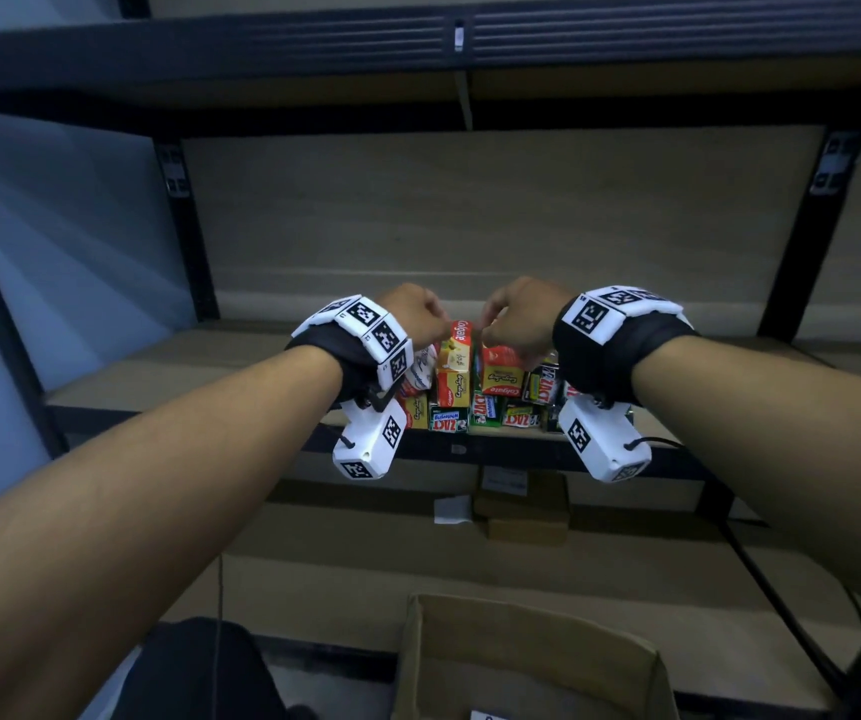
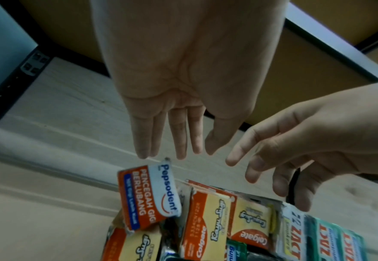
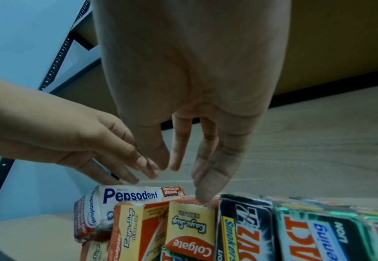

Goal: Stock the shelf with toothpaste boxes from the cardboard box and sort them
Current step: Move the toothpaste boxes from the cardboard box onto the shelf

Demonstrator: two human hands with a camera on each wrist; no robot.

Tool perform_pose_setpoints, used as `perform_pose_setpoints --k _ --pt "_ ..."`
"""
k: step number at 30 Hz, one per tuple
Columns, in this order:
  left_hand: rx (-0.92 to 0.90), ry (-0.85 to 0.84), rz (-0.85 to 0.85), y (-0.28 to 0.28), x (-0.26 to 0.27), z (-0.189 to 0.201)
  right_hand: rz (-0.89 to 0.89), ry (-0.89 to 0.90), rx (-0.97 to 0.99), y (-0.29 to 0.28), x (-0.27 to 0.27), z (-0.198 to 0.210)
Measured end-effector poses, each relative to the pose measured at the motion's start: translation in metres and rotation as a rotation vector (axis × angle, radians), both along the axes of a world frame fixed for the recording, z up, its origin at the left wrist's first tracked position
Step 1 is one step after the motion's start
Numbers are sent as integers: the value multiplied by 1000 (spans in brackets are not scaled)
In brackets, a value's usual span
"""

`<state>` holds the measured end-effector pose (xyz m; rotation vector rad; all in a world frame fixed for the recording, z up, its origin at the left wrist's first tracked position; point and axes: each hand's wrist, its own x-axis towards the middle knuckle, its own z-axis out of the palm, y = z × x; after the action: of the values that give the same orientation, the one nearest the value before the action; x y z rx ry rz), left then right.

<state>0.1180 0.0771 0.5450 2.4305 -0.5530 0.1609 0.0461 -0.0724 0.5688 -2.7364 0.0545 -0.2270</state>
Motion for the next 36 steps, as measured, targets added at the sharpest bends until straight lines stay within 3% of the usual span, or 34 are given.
perform_pose_setpoints --k 4,10,15,27,36 --pt "45 -26 -56 -4 -20 10 -8 70 59 -3 -10 -2" --pt "74 210 -185 -11 -49 12 -49 345 96 -11 -27 -14" --pt "94 347 -223 -19 -60 -12 -92 456 75 -27 -33 -37" --pt "247 606 -334 -47 -73 -139 -9 780 140 -64 -55 -155" --pt "304 695 -328 -72 -68 -273 -29 975 200 -78 -48 -263"
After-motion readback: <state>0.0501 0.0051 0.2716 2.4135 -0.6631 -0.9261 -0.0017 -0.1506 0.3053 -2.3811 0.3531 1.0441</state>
